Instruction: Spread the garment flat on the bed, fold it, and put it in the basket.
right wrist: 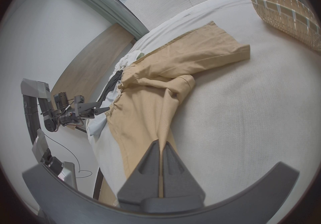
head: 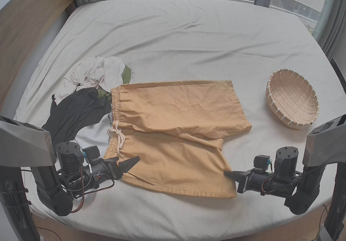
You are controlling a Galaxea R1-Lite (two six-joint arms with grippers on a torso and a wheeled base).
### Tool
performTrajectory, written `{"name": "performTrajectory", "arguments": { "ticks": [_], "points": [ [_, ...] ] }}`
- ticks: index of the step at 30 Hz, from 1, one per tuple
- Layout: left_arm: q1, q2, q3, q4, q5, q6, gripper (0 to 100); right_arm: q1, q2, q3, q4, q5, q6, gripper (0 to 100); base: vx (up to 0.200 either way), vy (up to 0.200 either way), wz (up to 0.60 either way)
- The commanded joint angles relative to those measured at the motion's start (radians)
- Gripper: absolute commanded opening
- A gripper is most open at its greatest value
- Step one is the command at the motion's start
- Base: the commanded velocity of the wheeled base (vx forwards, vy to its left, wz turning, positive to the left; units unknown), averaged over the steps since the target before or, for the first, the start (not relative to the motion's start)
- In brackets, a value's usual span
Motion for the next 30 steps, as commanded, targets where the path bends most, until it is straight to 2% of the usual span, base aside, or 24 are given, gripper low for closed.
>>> {"name": "performTrajectory", "arguments": {
  "ticks": [1, 14, 19, 23, 30],
  "points": [
    [0.000, 0.005, 0.004, 0.000, 0.000, 0.000, 100, 0.038, -0.017, -0.045, 0.000, 0.002, 0.003, 0, 0.000, 0.000, 0.00],
    [-0.001, 0.005, 0.013, 0.000, 0.000, 0.001, 100, 0.138, 0.155, -0.307, 0.001, 0.003, 0.001, 0, 0.000, 0.000, 0.00],
    [0.000, 0.006, 0.013, 0.000, 0.000, 0.000, 100, 0.158, 0.181, -0.345, 0.000, 0.011, 0.001, 0, 0.000, 0.000, 0.00],
    [0.000, 0.006, 0.013, 0.000, 0.000, 0.001, 100, 0.184, 0.178, -0.351, 0.000, 0.048, 0.001, 0, 0.000, 0.000, 0.00],
    [-0.001, 0.006, 0.013, 0.000, 0.001, 0.001, 100, 0.208, 0.181, -0.361, 0.000, 0.055, 0.006, 0, 0.000, 0.000, 0.00]
  ]
}}
